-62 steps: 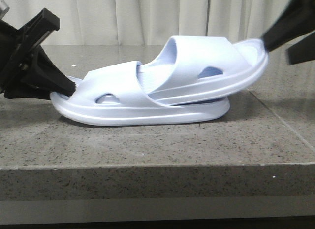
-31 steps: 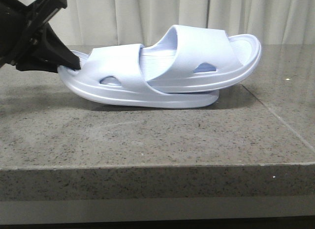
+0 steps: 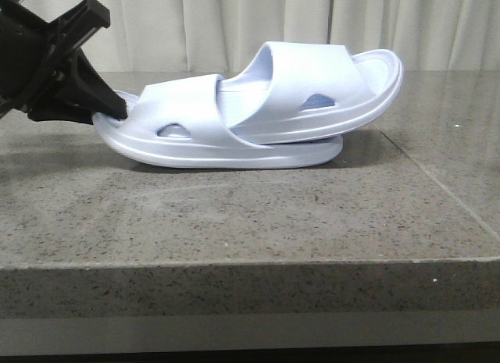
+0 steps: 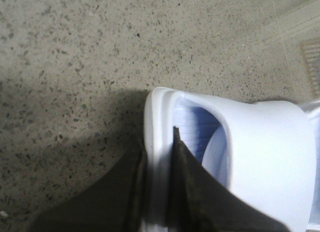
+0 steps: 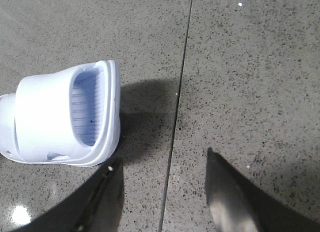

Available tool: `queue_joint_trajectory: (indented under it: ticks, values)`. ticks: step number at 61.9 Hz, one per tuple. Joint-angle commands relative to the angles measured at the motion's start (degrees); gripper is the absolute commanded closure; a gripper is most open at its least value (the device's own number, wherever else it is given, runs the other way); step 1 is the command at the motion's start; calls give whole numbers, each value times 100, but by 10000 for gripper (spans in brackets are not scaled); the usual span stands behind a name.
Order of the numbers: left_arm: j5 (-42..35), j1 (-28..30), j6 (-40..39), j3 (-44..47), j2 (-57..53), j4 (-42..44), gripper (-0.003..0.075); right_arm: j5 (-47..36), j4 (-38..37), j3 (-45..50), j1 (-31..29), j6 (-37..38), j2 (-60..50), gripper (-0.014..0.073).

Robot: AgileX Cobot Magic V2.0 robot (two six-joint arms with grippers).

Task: Insert blue slippers together front up

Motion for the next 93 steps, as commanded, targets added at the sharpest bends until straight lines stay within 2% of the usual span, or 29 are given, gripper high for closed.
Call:
queue_joint_trajectory:
  ticks: [1, 5, 9, 25, 30, 36, 42, 46, 50, 57, 62, 68, 72, 77, 93]
  values:
    - [-14, 34, -27, -195, -179, -118, 513, 10, 214, -120, -42, -85, -119, 188]
    - [-14, 34, -27, -195, -179, -75, 431, 10, 214, -120, -42, -97, -119, 188]
    - [-14, 34, -27, -195, -192, -9, 389, 10, 214, -120, -42, -97, -119, 188]
    - [-103, 272, -242, -206, -588, 667, 384, 78, 214, -132, -42, -262, -124, 188]
    - [-76, 487, -658, -206, -830, 1381, 384, 276, 202, -218, -42, -275, -138, 191]
    - [60, 775, -1450, -206, -1190, 2704, 384, 710, 34, -448, 20, -214, -138, 190]
    - [353, 1017, -2259, -206, -1646, 4090, 384, 918, -554, -798, 371, 264, -151, 190]
    - [634, 1114, -2857, -206, -2037, 4934, 384, 937, -1376, -1031, 763, 806, -217, 190]
    - [902, 1123, -3185, -206, -2472, 5468, 384, 947, -2161, -1196, 1131, 1413, -316, 190]
    - [1418, 1112, -3411, -206, -3191, 5917, 384, 1005, -3347, -1292, 1640, 2334, -654, 190]
    - [1828, 1112, -3672, -206, -3658, 6342, 384, 1236, -4016, -1281, 1714, 2842, -933, 190]
    - [2280, 1112, -4387, -206, -4153, 7344, 384, 1428, -4626, -1234, 1714, 3333, -1388, 190]
    - [2487, 1112, -4852, -206, -4486, 7959, 384, 1479, -4823, -1184, 1714, 3523, -1720, 190]
    - [2684, 1112, -5014, -183, -4849, 8337, 384, 1496, -4865, -1028, 1714, 3626, -2143, 190]
    - [2586, 1101, -5014, -60, -5572, 8092, 384, 1489, -4860, -479, 1714, 3626, -3164, 190]
